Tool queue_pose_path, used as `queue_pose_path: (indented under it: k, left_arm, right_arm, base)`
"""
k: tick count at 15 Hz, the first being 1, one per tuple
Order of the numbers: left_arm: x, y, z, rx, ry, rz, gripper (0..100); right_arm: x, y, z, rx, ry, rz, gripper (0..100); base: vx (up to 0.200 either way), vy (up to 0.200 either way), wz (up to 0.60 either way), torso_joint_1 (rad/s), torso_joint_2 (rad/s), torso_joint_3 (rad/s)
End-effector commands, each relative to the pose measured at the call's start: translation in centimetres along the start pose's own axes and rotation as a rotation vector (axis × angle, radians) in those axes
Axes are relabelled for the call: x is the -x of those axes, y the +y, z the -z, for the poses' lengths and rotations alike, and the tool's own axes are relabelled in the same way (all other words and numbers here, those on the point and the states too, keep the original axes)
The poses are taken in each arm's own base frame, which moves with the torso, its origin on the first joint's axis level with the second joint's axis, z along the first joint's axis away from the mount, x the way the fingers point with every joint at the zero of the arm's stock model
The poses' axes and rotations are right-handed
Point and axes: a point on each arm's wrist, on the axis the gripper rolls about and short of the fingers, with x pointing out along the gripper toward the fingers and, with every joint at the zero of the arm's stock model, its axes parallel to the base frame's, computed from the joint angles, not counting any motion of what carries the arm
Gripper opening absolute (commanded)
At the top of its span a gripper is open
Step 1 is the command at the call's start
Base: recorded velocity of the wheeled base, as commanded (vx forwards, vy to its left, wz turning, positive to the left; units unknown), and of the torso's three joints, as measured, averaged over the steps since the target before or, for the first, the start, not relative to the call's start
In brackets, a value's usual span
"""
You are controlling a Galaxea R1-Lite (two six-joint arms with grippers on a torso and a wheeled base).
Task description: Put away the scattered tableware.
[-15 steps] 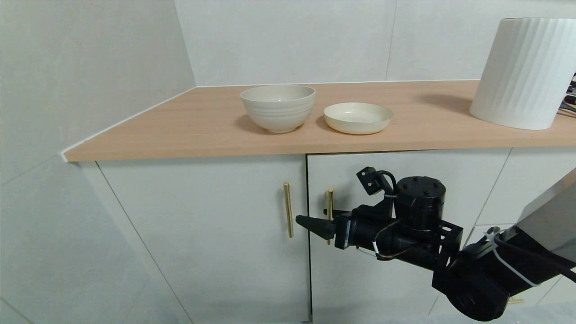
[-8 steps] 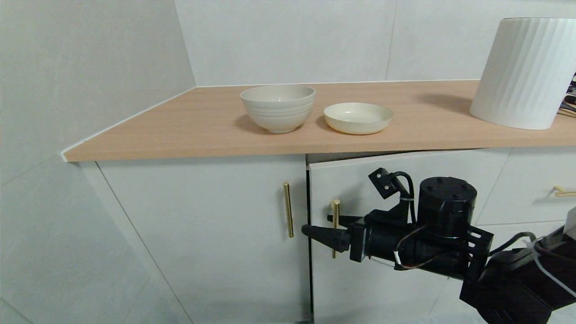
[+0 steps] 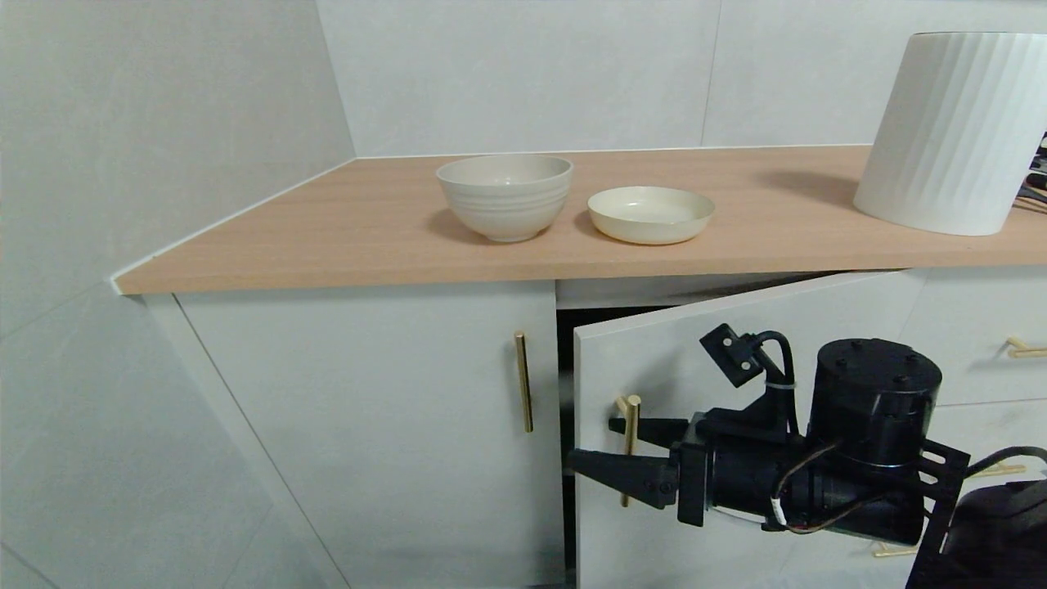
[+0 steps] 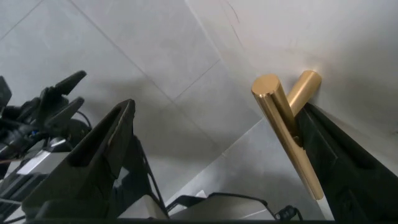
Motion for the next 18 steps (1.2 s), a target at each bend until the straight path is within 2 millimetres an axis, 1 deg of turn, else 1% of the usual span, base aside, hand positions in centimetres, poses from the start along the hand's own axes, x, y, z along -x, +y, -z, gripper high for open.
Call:
queue_pose_path:
  k: [1,2,3,4,5,6,7,8,9,10,11,12,13,14,16,17,18]
  left_arm:
    - [0.5,0.1,-1.9,-0.005,-0.090,-0.001,100]
    - [0.9,0.0,-3.0,-0.006,-0.131,0.007,100]
    - [1.0,0.0,-3.2,-0.007,-0.137,0.012,100]
    - [1.3,-0.2,-4.6,-0.011,-0.114,0.136,100]
    - [1.1,-0.2,-5.9,-0.004,-0.082,0.207,100]
    - [0.9,-0.2,-6.9,0.001,-0.069,0.238,100]
    - [-0.5,-0.1,-10.1,0.012,-0.027,0.323,100]
    - [-1.2,0.0,-11.0,0.017,-0.007,0.349,100]
    - [-3.6,0.1,-13.4,0.040,0.059,0.462,100]
    - [-6.0,0.2,-14.5,0.071,0.127,0.555,100]
    - [-8.2,0.3,-15.1,0.097,0.191,0.589,100]
    - [-10.5,0.0,-15.5,0.112,0.252,0.651,100]
    - [-12.3,-0.7,-15.3,0.120,0.314,0.717,100]
    - [-14.3,-1.5,-14.7,0.113,0.368,0.770,100]
    - [-17.7,-3.6,-14.0,0.092,0.366,0.868,100]
    - [-19.9,-4.5,-13.1,0.095,0.381,0.890,100]
    - [-20.9,-5.1,-12.3,0.094,0.394,0.906,100]
  right_arm:
    - [0.3,0.4,-0.2,0.005,-0.006,-0.007,100]
    - [0.4,0.5,-0.2,0.007,-0.009,-0.008,100]
    - [0.4,0.6,-0.3,0.007,-0.011,-0.010,100]
    - [0.6,0.6,-0.2,0.007,-0.011,-0.011,100]
    - [0.5,0.7,-0.1,0.006,-0.005,-0.015,100]
    - [0.4,0.8,0.0,0.005,0.000,-0.018,100]
    - [0.4,0.9,0.3,0.001,0.009,-0.020,100]
    - [0.4,1.0,0.3,0.003,0.010,-0.023,100]
    - [0.3,1.2,0.4,0.003,0.013,-0.030,100]
    - [0.3,1.2,0.4,0.003,0.013,-0.030,100]
    - [0.3,1.2,0.4,0.003,0.011,-0.031,100]
    - [0.3,1.3,0.3,0.004,0.010,-0.031,100]
    - [0.3,1.3,0.3,0.004,0.010,-0.030,100]
    - [0.3,1.3,0.3,0.004,0.010,-0.030,100]
    - [0.4,1.3,0.4,0.005,0.012,-0.031,100]
    - [0.3,1.6,0.4,0.007,0.013,-0.039,100]
    - [0.4,1.8,0.4,0.010,0.012,-0.046,100]
  base:
    - [0.000,0.000,0.00,0.000,0.00,0.000]
    - [0.000,0.000,0.00,0.000,0.00,0.000]
    - [0.000,0.000,0.00,0.000,0.00,0.000]
    - [0.000,0.000,0.00,0.000,0.00,0.000]
    - [0.000,0.000,0.00,0.000,0.00,0.000]
    - [0.000,0.000,0.00,0.000,0.00,0.000]
    - [0.000,0.000,0.00,0.000,0.00,0.000]
    - [0.000,0.000,0.00,0.000,0.00,0.000]
    - [0.000,0.000,0.00,0.000,0.00,0.000]
    - [0.000,0.000,0.00,0.000,0.00,0.000]
    - [0.000,0.000,0.00,0.000,0.00,0.000]
    - [0.000,0.000,0.00,0.000,0.00,0.000]
    - [0.000,0.000,0.00,0.000,0.00,0.000]
    - [0.000,0.000,0.00,0.000,0.00,0.000]
    - [0.000,0.000,0.00,0.000,0.00,0.000]
    - [0.000,0.000,0.00,0.000,0.00,0.000]
    - [0.000,0.000,0.00,0.000,0.00,0.000]
